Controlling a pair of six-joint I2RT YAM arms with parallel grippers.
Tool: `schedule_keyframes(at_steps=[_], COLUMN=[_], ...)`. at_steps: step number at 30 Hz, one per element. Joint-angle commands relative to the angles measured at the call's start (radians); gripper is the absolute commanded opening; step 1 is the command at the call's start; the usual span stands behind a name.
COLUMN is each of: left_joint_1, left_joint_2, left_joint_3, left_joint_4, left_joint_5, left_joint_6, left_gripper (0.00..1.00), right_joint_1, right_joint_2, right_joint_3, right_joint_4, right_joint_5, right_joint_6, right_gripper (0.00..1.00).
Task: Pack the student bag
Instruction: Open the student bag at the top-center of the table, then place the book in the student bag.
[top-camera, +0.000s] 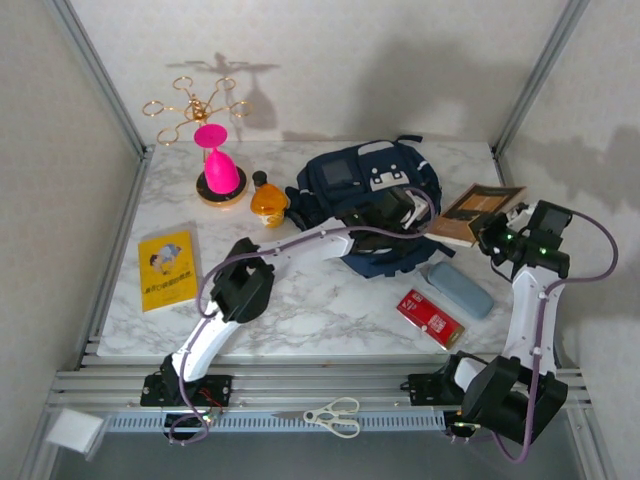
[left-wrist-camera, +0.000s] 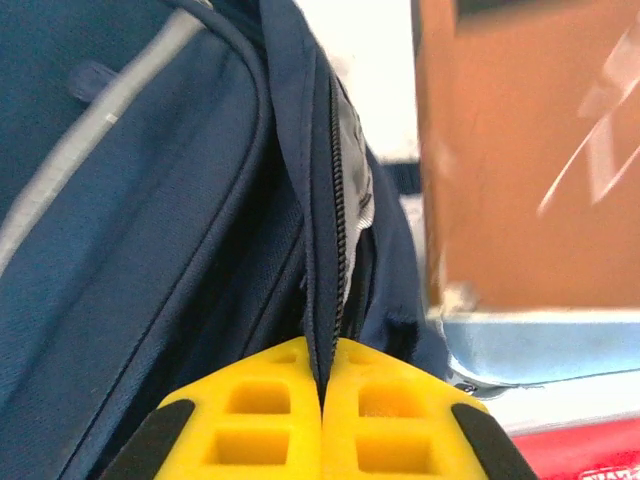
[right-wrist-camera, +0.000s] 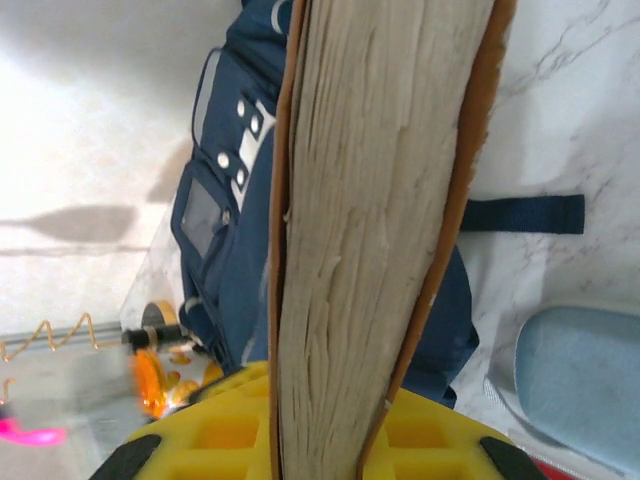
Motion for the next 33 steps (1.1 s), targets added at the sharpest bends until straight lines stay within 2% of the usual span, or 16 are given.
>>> schedule_keyframes(at_steps=[1, 4, 7, 10, 13, 15, 18, 22, 30, 31, 33], left_joint_1=[0.019, 0.034, 0.042, 0.044, 0.044, 0.044, 0.044, 0.043, 0.043, 0.042, 0.042], left_joint_2=[-0.169, -0.196, -0.219, -0.223, -0.23, -0.236, -0.242, -0.261, -0.304, -0.311, -0.322], left_joint_3=[-0.007, 0.007, 0.024, 0.073, 0.093, 0.093, 0.091, 0.081, 0.056, 0.048, 0.033], left_joint_4=[0.008, -0.009, 0.006, 0.004, 0.001, 0.0, -0.011, -0.01, -0.01, 0.0, 0.017], left_joint_5=[-0.106, -0.116, -0.105, -0.09, -0.076, -0.088, -0.088, -0.05, -0.058, -0.062, -0.07], left_joint_6=[0.01, 0.015, 0.024, 0.031, 0.038, 0.035, 0.026, 0.018, 0.011, 0.011, 0.006], left_gripper=[0.0, 0.0, 0.0, 0.0, 0.0, 0.0, 0.0, 0.0, 0.0, 0.0, 0.0], right_joint_1=[0.041, 0.095, 0.147, 0.242, 0.314, 0.394, 0.469, 0.473, 0.49, 0.503, 0.517], right_joint_2=[-0.047, -0.078, -0.094, -0.105, -0.149, -0.144, -0.058, 0.075, 0.445, 0.48, 0.538], right_joint_3=[0.038, 0.04, -0.011, -0.061, -0.217, -0.281, -0.346, -0.391, -0.28, -0.254, -0.178], right_joint_4=[-0.052, -0.097, -0.095, -0.079, 0.182, 0.32, 0.541, 0.863, 1.14, 1.135, 0.999], right_joint_5=[0.024, 0.04, -0.04, -0.059, -0.246, -0.246, -0.275, -0.324, -0.36, -0.352, -0.282], right_joint_6=[-0.041, -0.048, -0.038, -0.022, 0.136, 0.212, 0.262, 0.316, 0.312, 0.288, 0.188], right_gripper=[0.0, 0.0, 0.0, 0.0, 0.0, 0.0, 0.0, 0.0, 0.04, 0.05, 0.08])
